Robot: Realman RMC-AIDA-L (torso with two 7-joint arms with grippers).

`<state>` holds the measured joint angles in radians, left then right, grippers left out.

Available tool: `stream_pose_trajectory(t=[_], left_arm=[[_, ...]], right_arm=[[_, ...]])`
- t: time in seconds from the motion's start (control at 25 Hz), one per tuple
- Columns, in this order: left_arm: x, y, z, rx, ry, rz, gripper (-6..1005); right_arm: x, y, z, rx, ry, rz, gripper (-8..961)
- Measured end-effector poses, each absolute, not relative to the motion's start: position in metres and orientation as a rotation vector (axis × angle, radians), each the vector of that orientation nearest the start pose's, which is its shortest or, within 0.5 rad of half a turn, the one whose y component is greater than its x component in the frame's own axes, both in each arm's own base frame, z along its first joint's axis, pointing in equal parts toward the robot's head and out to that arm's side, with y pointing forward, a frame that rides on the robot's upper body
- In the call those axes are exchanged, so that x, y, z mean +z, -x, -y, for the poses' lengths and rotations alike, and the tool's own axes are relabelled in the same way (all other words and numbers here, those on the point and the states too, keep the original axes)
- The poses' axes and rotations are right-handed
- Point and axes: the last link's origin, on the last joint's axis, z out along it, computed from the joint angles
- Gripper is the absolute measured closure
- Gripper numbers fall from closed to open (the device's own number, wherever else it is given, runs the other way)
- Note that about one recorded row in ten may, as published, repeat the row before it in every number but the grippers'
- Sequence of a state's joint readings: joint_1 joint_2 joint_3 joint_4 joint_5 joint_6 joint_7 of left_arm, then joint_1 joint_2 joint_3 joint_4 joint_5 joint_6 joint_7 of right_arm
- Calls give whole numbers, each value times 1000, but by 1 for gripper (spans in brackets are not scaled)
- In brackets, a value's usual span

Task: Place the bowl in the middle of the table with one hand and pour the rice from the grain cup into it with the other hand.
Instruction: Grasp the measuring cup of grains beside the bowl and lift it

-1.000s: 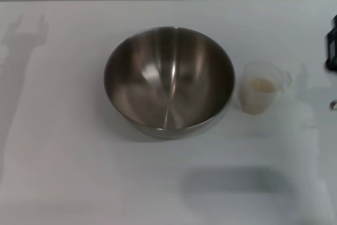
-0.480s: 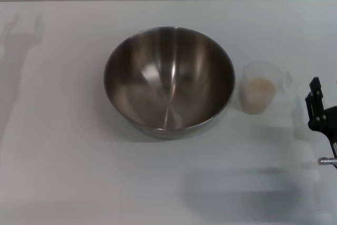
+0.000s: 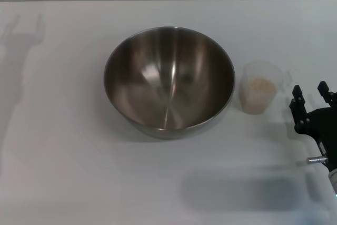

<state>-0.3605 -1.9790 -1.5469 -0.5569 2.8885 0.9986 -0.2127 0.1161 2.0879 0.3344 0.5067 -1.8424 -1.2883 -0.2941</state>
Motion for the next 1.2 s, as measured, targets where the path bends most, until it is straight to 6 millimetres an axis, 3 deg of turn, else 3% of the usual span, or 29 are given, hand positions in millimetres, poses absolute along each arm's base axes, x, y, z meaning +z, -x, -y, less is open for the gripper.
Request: stream_pose_trajectory(t=[1.2], left_arm=[[82,292,-382,-839,1405,363,454]], right_arm=[[-73,-331,-242,520,1676,-539,454]])
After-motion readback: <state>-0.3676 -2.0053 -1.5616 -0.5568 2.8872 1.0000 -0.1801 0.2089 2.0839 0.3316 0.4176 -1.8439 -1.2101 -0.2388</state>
